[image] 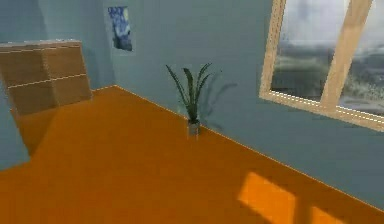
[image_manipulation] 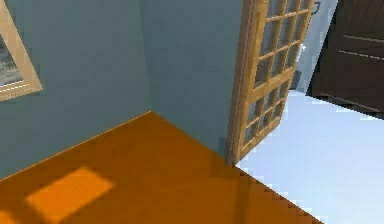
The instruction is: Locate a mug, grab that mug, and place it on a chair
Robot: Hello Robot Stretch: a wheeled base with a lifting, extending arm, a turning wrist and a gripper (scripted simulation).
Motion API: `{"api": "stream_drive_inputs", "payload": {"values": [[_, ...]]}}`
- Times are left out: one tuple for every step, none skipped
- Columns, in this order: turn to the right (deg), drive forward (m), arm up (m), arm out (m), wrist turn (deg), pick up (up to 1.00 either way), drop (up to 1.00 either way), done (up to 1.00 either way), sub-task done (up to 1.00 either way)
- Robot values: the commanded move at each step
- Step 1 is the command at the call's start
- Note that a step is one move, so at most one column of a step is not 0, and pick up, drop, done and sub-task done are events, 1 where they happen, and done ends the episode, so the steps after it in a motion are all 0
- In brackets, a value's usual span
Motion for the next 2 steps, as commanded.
{"api": "stream_drive_inputs", "payload": {"values": [[0.0,0.2,0.0,0.0,0.0,0.0,0.0,0.0,0.0],[-45.0,0.0,0.0,0.0,0.0,0.0,0.0,0.0,0.0]]}}
